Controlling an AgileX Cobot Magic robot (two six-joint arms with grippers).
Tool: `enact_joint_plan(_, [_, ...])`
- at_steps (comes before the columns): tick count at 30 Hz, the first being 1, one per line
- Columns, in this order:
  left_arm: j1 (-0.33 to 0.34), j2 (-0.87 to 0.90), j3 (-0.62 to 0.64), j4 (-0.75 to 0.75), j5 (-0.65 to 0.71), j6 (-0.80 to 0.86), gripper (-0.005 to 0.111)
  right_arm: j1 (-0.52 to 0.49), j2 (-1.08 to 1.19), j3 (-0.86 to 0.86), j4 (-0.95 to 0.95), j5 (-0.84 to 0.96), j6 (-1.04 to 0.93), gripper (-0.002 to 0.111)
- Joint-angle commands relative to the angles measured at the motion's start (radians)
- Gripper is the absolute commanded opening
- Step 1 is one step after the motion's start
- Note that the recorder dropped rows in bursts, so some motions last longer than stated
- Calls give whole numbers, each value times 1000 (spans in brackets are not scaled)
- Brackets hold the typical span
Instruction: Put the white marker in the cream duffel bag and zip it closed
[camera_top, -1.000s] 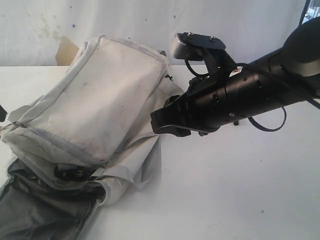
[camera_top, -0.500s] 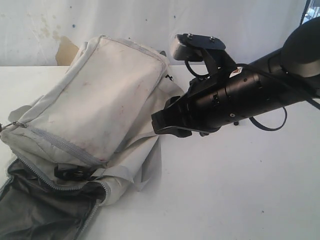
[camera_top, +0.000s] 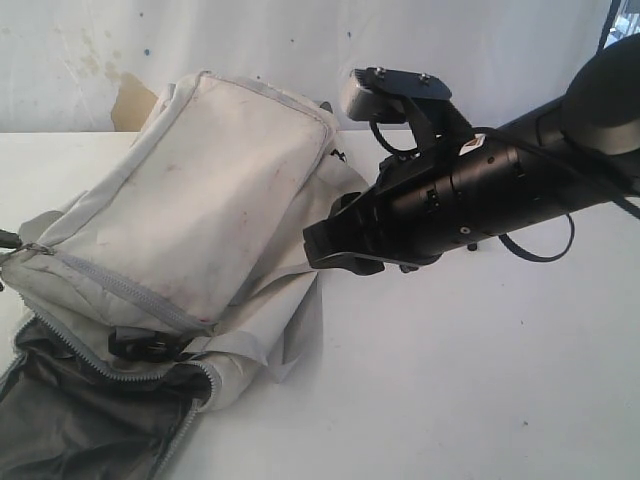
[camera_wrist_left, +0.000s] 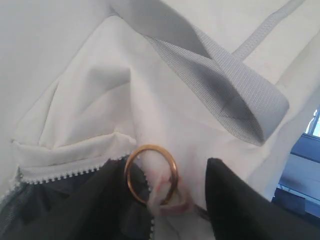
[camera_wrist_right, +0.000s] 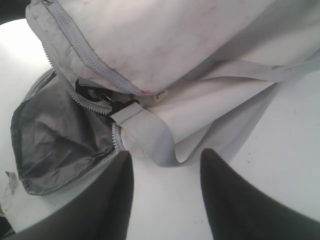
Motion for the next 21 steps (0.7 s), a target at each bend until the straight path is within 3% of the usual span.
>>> enact_joint_plan(1, [0, 8, 5, -45, -1, 24, 49, 3, 2, -8, -2, -8, 4, 41])
enact_joint_plan(2, [0, 8, 5, -48, -1, 24, 45, 3, 2, -8, -2, -8, 4, 41])
enact_joint_plan(5, [0, 8, 5, -50, -8, 24, 18, 3, 2, -8, -2, -8, 4, 41])
enact_joint_plan(9, [0, 8, -3, -36, -4, 24, 2, 3, 2, -8, -2, -8, 4, 41])
enact_joint_plan(15, [0, -2, -66, 67, 77, 24, 0, 3, 2, -8, -2, -10, 3, 41])
enact_joint_plan(18, [0, -26, -96, 192, 83, 17, 0, 3, 2, -8, -2, -10, 3, 41])
enact_joint_plan(21, [0, -56, -119, 191, 105, 61, 0, 3, 2, -8, -2, -15, 3, 41])
